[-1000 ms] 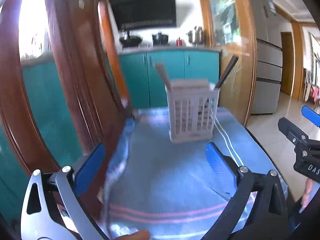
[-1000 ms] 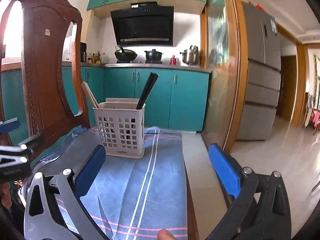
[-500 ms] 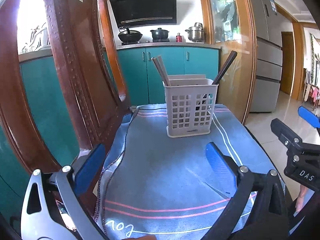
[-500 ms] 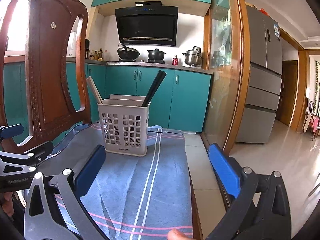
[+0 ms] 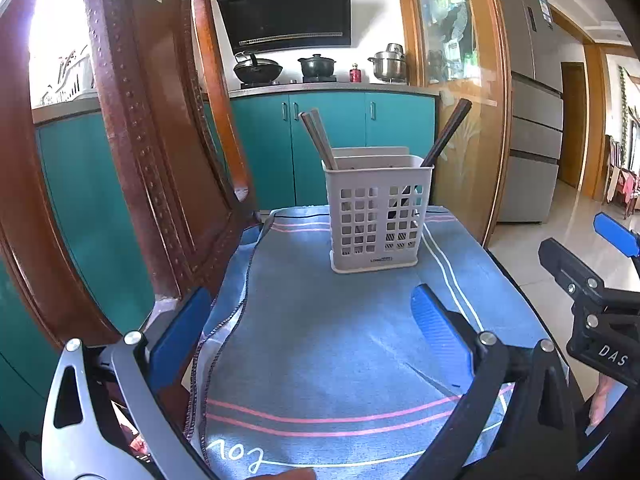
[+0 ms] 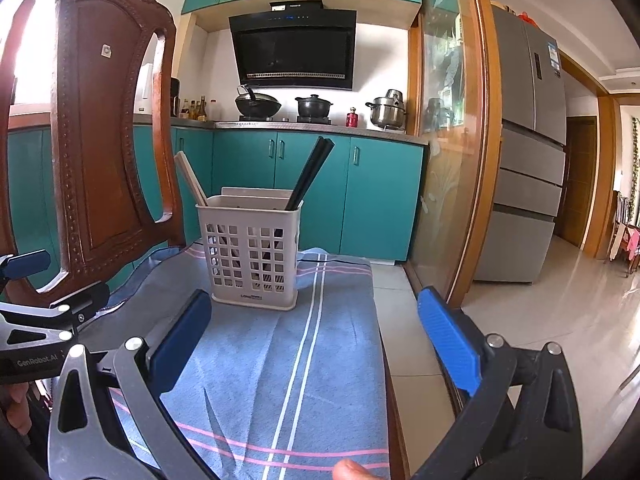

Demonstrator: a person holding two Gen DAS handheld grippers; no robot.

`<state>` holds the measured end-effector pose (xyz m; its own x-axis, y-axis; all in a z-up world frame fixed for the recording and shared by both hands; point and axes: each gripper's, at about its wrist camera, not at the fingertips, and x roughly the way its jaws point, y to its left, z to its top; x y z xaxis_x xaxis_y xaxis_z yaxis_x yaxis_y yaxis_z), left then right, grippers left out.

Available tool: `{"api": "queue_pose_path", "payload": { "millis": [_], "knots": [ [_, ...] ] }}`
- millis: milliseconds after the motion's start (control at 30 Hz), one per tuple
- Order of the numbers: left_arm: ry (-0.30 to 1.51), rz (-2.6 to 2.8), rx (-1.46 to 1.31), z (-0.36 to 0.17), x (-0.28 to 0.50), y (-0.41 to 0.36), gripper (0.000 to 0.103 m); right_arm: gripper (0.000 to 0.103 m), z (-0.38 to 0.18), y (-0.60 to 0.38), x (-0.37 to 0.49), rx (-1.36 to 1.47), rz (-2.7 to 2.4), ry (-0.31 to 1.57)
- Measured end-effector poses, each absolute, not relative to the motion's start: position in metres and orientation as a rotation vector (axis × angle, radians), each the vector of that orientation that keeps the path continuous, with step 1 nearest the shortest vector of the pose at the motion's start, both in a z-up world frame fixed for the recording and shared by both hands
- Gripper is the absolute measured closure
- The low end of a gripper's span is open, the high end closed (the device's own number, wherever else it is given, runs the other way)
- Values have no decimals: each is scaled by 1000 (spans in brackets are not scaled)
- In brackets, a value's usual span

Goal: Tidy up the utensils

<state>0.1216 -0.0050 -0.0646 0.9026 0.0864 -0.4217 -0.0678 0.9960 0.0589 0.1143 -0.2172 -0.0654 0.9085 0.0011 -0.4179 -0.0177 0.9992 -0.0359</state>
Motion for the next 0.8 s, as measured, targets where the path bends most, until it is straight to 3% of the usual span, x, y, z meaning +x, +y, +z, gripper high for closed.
{"api": "queue_pose_path", "payload": {
  "millis": [800],
  "knots": [
    [441,78,55,-68,120,-12,3,3,-65,-215,113,-34,20,432]
  ]
}}
